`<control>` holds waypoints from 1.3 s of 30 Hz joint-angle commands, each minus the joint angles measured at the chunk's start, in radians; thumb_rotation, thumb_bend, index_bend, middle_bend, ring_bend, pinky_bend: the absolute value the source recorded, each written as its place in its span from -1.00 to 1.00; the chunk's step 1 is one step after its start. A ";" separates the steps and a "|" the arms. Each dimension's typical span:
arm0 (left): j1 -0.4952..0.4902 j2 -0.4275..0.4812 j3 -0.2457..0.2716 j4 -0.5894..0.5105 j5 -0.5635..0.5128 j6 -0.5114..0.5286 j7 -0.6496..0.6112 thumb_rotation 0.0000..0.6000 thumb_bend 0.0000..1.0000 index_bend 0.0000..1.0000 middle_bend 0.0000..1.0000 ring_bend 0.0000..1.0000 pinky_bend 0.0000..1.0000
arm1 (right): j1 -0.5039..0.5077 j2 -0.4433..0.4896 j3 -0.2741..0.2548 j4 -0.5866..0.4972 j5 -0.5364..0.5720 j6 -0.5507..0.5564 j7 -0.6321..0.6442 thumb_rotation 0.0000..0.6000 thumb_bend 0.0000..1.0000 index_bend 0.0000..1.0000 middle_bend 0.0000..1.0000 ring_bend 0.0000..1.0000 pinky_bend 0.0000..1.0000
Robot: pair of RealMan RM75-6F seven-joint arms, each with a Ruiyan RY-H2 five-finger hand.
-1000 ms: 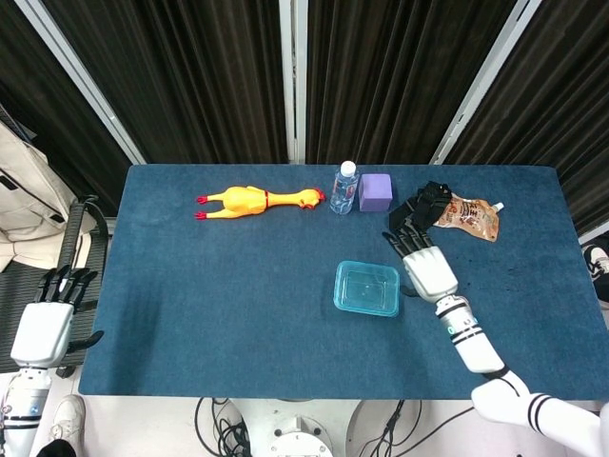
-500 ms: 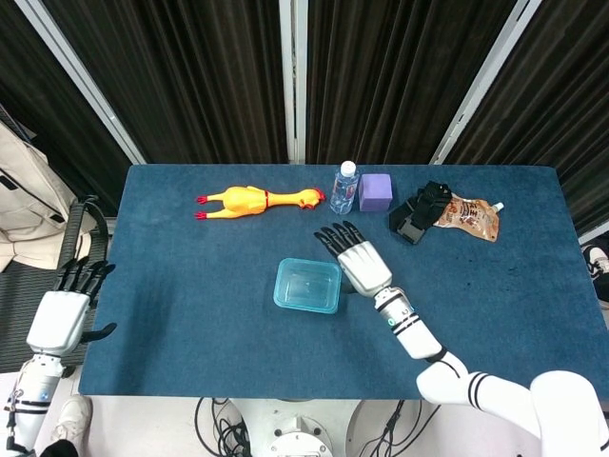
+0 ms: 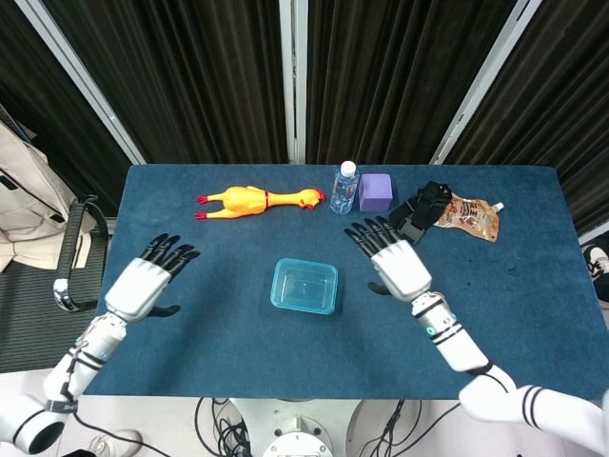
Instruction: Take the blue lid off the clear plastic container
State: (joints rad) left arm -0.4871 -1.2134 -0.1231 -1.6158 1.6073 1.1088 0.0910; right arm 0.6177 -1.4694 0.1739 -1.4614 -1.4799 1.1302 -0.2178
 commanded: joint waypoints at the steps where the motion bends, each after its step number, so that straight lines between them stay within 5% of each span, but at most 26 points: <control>1: -0.119 -0.060 -0.047 -0.030 -0.029 -0.127 0.002 1.00 -0.96 -0.83 -0.85 -1.00 -1.00 | -0.113 0.166 -0.027 -0.171 -0.028 0.151 -0.055 1.00 -1.00 -1.00 -0.86 -1.00 -1.00; 8: -0.295 -0.159 -0.107 -0.075 -0.173 -0.345 0.039 1.00 -0.96 -0.92 -0.93 -1.00 -1.00 | -0.206 0.285 -0.061 -0.288 -0.068 0.260 -0.087 1.00 -1.00 -1.00 -0.86 -1.00 -1.00; 15: -0.440 -0.273 -0.135 -0.012 -0.392 -0.471 0.180 1.00 -0.96 -0.96 -0.98 -1.00 -1.00 | -0.231 0.286 -0.076 -0.274 -0.065 0.262 -0.067 1.00 -1.00 -1.00 -0.86 -1.00 -1.00; 26: -0.603 -0.358 -0.101 0.064 -0.834 -0.420 0.426 1.00 -0.96 -0.99 -1.00 -1.00 -1.00 | -0.226 0.255 -0.074 -0.211 -0.065 0.231 -0.004 1.00 -1.00 -1.00 -0.86 -1.00 -1.00; 39: -0.675 -0.354 -0.050 0.089 -1.018 -0.413 0.431 1.00 -0.96 -1.00 -1.00 -1.00 -1.00 | -0.198 0.199 -0.085 -0.156 -0.089 0.178 0.034 1.00 -1.00 -1.00 -0.86 -1.00 -1.00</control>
State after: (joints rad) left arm -1.1602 -1.5729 -0.1767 -1.5229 0.5898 0.6981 0.5339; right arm 0.4186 -1.2686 0.0900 -1.6191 -1.5679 1.3097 -0.1836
